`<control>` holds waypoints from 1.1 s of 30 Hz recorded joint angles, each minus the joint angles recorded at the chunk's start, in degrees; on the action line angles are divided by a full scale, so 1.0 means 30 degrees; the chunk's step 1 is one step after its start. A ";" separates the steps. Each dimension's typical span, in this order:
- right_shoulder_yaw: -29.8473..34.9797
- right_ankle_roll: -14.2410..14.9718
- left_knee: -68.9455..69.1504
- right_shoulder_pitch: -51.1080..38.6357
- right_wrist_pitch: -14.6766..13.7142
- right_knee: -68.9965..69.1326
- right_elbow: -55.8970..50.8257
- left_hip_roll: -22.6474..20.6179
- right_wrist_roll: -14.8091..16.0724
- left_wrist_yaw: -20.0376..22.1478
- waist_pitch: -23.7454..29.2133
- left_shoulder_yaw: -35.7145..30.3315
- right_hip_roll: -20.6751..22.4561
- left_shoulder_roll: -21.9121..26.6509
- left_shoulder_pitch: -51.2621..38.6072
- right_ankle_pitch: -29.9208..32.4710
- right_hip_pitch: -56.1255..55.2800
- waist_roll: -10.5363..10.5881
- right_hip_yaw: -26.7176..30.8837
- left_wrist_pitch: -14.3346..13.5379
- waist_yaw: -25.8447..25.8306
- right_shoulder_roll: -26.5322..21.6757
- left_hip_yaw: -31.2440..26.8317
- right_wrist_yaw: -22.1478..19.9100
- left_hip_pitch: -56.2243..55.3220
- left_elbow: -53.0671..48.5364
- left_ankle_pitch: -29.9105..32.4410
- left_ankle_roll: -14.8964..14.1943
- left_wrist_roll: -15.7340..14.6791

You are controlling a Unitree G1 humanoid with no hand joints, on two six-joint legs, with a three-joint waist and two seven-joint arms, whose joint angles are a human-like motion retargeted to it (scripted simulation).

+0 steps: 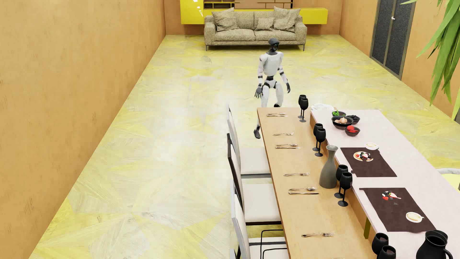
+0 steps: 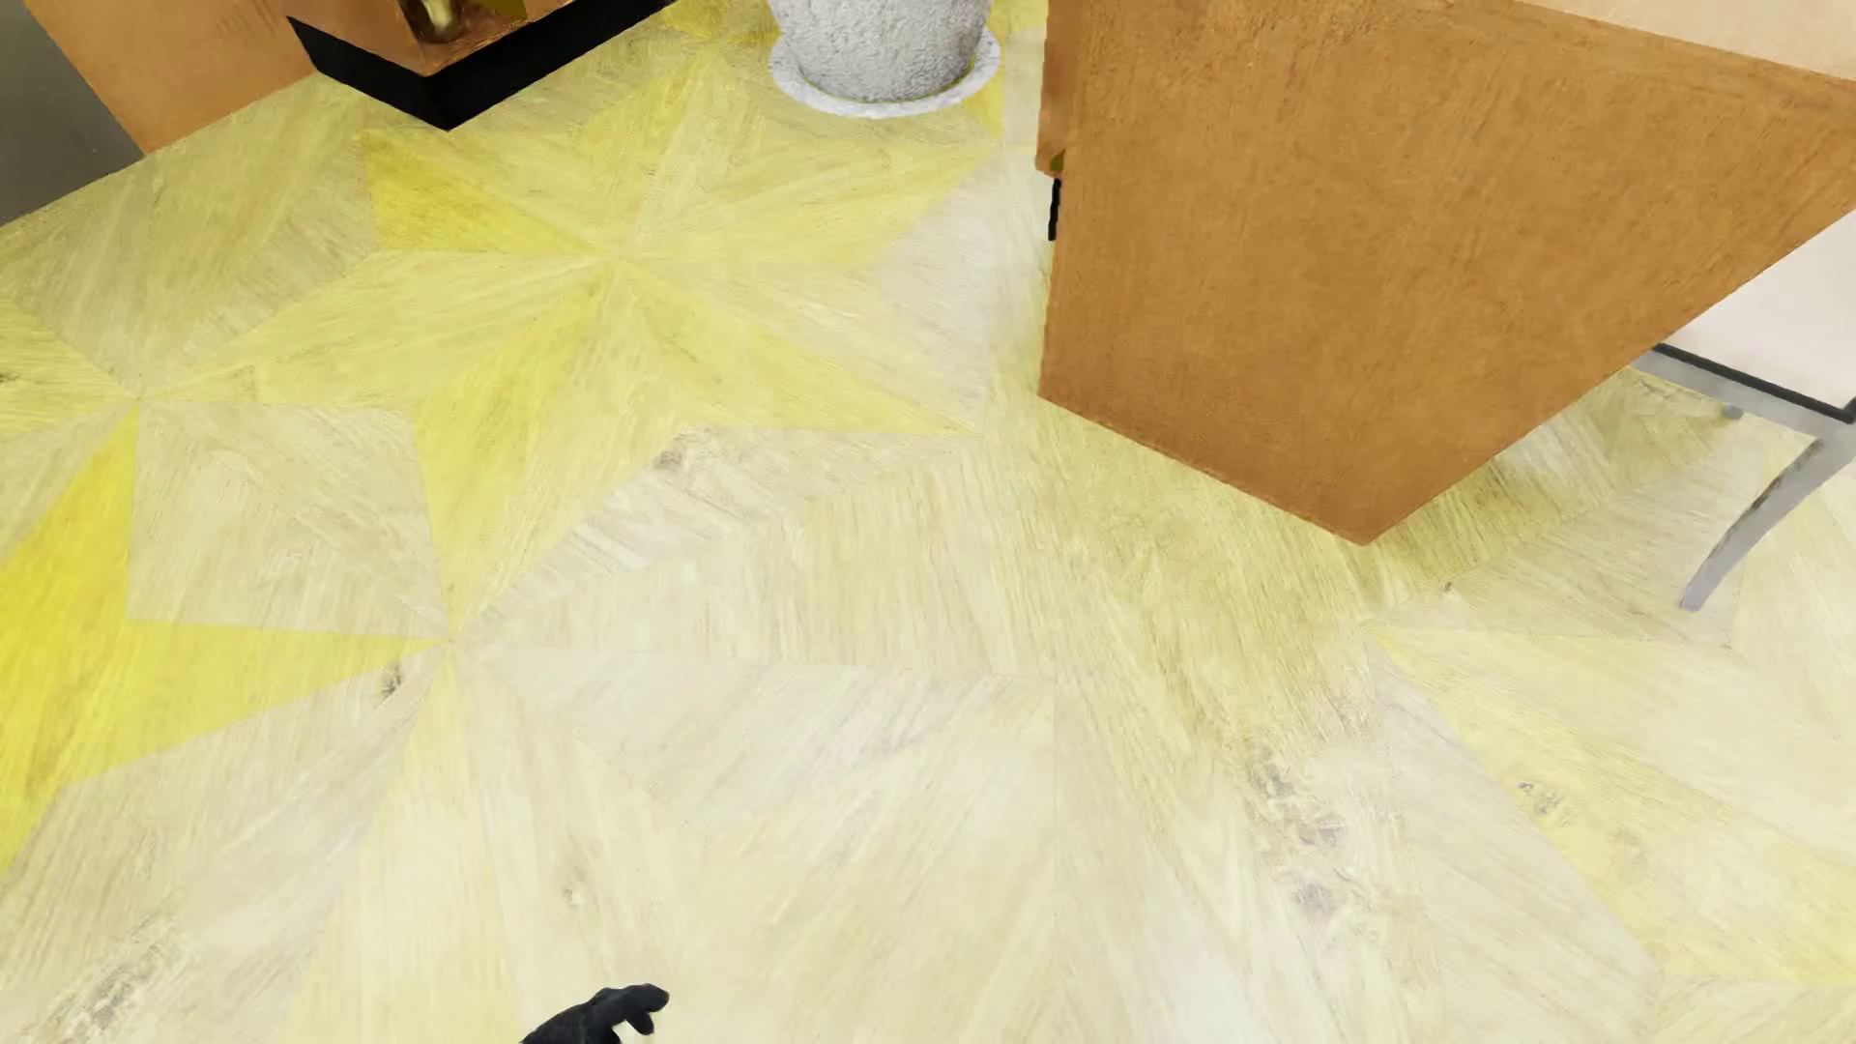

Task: Head to the chair

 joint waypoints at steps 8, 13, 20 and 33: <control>0.0754 -0.0447 0.5892 -0.2513 -0.0375 -0.0830 0.2079 0.6672 -0.1159 0.0350 0.0037 0.0008 0.3904 0.1531 0.2860 -0.0842 0.2111 0.0857 -0.3292 0.0403 -0.0134 0.0238 0.0084 -0.0128 -0.1226 -0.1507 0.3778 0.3264 -0.1109; 0.2748 -0.2097 1.5423 -0.5686 -0.1911 -0.3037 0.1683 0.4280 -0.1596 0.0099 0.0372 0.0318 0.7949 -0.0027 0.5580 -0.1084 0.3791 0.1889 0.0051 0.0759 0.1276 -0.1107 -0.3692 0.1777 -0.7409 -0.1539 0.1835 0.4985 -0.1097; 0.8043 -0.4045 0.8761 -0.8468 -0.3771 -0.5470 -0.0644 -0.3513 -0.2038 -0.1615 0.0214 -0.1096 1.1693 -0.0699 0.7035 -0.1238 0.6612 0.2078 0.6156 -0.0042 0.2057 -0.1656 -0.3104 0.3671 -1.1540 -0.1061 0.2908 0.3389 0.0007; 0.7670 0.1695 0.3529 -0.2897 -0.0480 1.1328 0.3111 -0.3081 -0.1282 0.0972 -0.0154 0.2949 0.7671 -0.0594 0.3838 0.3590 0.2706 -0.0316 0.3641 0.1025 0.2120 -0.3073 -0.0119 0.4748 -0.4546 -0.1092 -0.0174 0.5625 -0.0840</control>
